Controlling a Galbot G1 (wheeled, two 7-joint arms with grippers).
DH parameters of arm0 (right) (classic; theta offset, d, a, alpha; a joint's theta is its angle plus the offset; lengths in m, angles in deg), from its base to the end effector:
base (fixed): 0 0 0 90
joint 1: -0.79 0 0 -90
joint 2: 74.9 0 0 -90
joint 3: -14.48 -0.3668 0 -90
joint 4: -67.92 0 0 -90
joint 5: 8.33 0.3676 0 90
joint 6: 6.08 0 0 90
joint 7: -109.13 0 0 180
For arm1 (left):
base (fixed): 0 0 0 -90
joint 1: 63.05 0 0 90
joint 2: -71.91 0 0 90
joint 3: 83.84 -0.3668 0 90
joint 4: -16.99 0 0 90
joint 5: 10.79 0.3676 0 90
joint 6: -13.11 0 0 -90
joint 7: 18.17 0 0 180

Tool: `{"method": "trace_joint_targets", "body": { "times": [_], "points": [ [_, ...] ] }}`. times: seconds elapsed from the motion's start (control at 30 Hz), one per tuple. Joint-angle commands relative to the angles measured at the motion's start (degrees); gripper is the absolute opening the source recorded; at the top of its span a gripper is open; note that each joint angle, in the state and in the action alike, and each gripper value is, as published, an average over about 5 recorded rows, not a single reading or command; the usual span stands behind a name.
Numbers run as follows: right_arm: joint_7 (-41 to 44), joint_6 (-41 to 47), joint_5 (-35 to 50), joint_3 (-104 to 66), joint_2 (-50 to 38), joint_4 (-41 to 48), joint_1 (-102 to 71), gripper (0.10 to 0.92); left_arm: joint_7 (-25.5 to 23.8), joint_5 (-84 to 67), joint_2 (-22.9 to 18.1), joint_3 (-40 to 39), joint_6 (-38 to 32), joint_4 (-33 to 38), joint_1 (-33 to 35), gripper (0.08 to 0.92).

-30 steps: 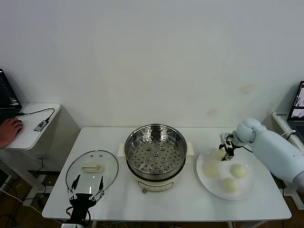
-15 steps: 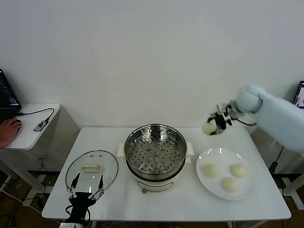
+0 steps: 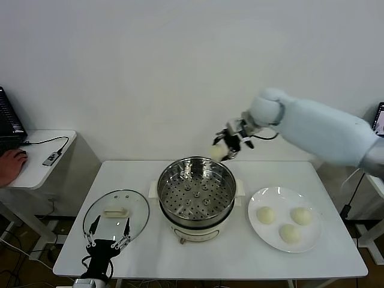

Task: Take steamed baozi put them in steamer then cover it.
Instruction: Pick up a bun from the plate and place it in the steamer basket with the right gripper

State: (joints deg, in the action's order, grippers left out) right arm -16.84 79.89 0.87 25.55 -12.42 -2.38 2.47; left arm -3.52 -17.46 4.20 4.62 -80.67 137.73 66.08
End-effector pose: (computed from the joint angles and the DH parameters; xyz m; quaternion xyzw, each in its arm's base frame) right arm 0.5938 0.0745 -0.0491 0.5975 -0.4305 0.6688 0.1021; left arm 0.1385 0.0600 -0.3302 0.0069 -0.9947 -0.0953 0.0369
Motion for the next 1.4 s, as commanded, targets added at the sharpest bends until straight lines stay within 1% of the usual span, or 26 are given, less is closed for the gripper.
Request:
{"method": "trace_joint_targets", "body": {
  "times": [0.03,0.27,0.5,0.87,0.93,1.03,1.13,1.2,1.27,1.4],
  "points": [
    [-1.5,-5.1,-3.0,4.1,6.5,0.0,1.3,0.634,0.0,0.0,0.1,0.0,-0.1,-0.1,0.0,0.823],
    [-3.3,-12.0,-13.1,4.5,9.2,4.6,-2.4,0.636,0.0,0.0,-0.2,0.4,-0.3,-0.1,0.4,0.823],
    [-5.3,-18.5,-20.5,3.7,10.4,9.0,-5.2,0.643,0.2,0.3,-0.4,0.7,-0.4,-0.1,0.4,0.823],
    [-6.8,-23.3,-25.9,2.7,11.7,13.0,-7.7,0.649,0.2,0.3,-0.6,0.6,-0.4,-0.4,0.2,0.823],
    [-7.2,-23.8,-25.8,2.6,11.8,13.2,-7.8,0.665,0.2,0.3,-0.6,0.6,-0.4,-0.4,0.2,0.823],
    [-7.8,-24.3,-25.7,2.5,11.8,13.2,-7.8,0.728,0.2,0.4,-0.8,0.6,-0.3,-0.3,0.3,0.823],
    [-7.1,-22.9,-23.4,2.7,10.8,11.2,-6.3,0.796,0.2,0.4,-0.8,0.6,-0.3,0.1,0.5,0.823],
    [-4.9,-19.2,-18.7,3.2,9.2,7.8,-3.7,0.815,0.2,0.5,-0.8,0.7,-0.3,0.3,0.6,0.823],
    [-2.1,-12.7,-11.8,3.9,6.6,3.2,-0.6,0.820,0.2,0.4,-0.5,0.8,-0.3,0.4,0.6,0.823],
    [1.4,4.5,3.5,5.0,-0.4,-6.3,5.2,0.823,0.2,0.2,-0.1,1.0,-0.3,0.8,0.6,0.823]
  ]
}}
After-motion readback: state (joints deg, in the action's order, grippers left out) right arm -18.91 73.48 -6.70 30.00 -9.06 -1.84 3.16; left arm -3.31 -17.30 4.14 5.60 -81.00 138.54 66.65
